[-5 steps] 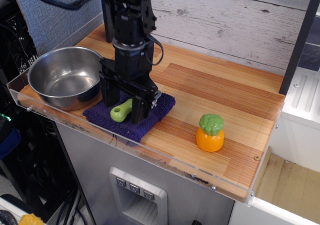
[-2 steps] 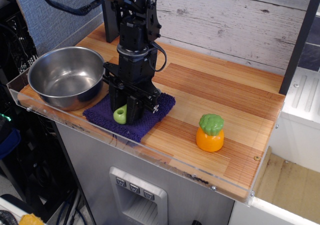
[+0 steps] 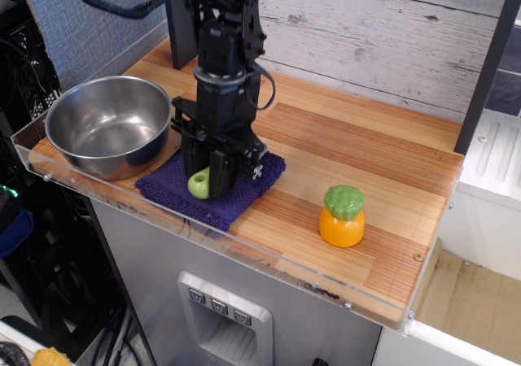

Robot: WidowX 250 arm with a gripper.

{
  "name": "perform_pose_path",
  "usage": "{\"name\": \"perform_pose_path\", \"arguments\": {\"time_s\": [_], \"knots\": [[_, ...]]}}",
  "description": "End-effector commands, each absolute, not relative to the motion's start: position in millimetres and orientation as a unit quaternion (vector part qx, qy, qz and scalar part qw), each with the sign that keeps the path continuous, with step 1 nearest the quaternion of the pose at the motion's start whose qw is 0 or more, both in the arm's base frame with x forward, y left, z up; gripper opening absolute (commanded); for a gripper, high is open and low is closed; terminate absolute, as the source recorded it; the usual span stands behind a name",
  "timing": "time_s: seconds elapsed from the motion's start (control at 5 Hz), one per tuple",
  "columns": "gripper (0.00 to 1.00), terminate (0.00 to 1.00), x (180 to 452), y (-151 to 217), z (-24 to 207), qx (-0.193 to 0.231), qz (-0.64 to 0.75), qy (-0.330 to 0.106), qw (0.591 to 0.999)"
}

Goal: Move spatula above pot, left of purple cloth.

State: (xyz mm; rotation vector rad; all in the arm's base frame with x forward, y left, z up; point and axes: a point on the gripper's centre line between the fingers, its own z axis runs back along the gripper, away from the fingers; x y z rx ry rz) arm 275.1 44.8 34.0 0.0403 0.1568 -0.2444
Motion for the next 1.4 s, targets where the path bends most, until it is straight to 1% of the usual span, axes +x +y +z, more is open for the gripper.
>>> {"name": "perform_pose_path", "arguments": {"time_s": [0.0,0.2,0.4,0.6,0.8,1.2], "knots": [[0.00,0.00,316,58,143,0.007,-0.136,-0.009,0.991],[0.00,0.00,342,108,156,0.016,-0.116,-0.004,0.993],[0.00,0.00,361,150,143,0.034,-0.095,0.013,0.995],[0.00,0.00,365,172,122,0.046,-0.083,0.028,0.995],[0.00,0.00,364,176,107,0.049,-0.077,0.032,0.995],[0.00,0.00,370,171,81,0.054,-0.052,0.004,0.997]]}}
